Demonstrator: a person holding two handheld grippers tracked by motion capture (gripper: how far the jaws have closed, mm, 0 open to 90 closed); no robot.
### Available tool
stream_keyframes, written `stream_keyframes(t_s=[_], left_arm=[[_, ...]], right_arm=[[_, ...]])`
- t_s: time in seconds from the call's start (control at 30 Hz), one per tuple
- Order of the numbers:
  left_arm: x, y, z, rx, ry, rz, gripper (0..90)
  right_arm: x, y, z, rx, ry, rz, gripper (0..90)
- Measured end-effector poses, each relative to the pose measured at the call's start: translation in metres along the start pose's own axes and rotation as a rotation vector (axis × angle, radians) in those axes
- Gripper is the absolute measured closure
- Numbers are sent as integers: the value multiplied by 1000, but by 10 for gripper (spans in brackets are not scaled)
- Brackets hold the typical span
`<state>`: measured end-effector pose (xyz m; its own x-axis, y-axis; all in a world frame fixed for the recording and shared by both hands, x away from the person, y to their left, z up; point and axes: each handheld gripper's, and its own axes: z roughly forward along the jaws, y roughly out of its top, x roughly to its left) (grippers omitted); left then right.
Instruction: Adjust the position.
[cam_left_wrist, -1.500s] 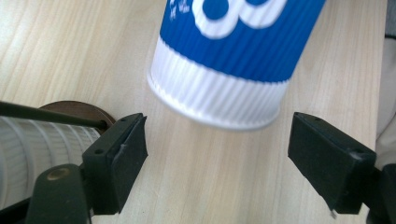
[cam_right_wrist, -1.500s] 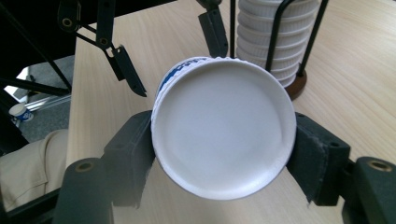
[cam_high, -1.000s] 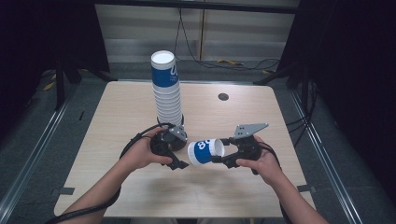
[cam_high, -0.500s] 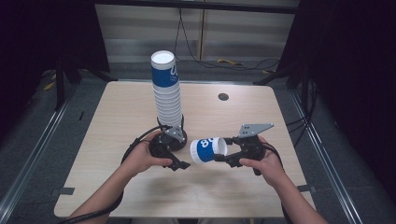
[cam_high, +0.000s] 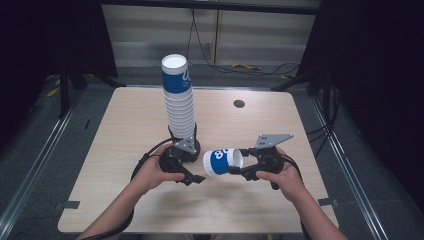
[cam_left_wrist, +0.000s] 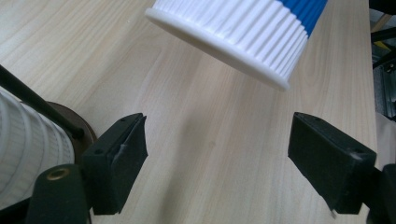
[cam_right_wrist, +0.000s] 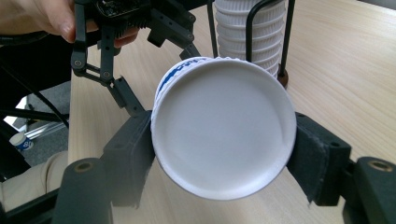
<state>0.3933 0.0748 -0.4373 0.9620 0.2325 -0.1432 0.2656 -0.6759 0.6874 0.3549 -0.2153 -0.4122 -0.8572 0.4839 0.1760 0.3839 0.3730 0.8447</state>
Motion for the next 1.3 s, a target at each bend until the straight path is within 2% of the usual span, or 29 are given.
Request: stream_keyframes(t_s=[0.1, 0.4, 0.63, 0.8, 1.17, 1.2, 1.3], left_arm=[[0, -1, -1, 5, 5, 4, 194], [-4, 0, -1, -29, 6, -4, 192], [-6, 5, 3, -53, 1, 1, 192], [-6, 6, 5, -75, 2, -10, 191], [-5, 6, 7, -118, 2, -24, 188], [-5, 5, 8, -134, 2, -31, 188], [-4, 3, 7, -135, 4, -34, 169]], right_arm=[[0, 0, 0, -2, 4, 2, 289], [2, 3, -3, -15, -5, -4, 288], [0, 2, -8, -38, -9, 20, 288], [1, 3, -10, -54, -18, 17, 288], [2, 3, -7, -60, -3, 27, 288], [2, 3, -7, -57, -6, 23, 288], [3, 3, -7, -62, 0, 27, 288]])
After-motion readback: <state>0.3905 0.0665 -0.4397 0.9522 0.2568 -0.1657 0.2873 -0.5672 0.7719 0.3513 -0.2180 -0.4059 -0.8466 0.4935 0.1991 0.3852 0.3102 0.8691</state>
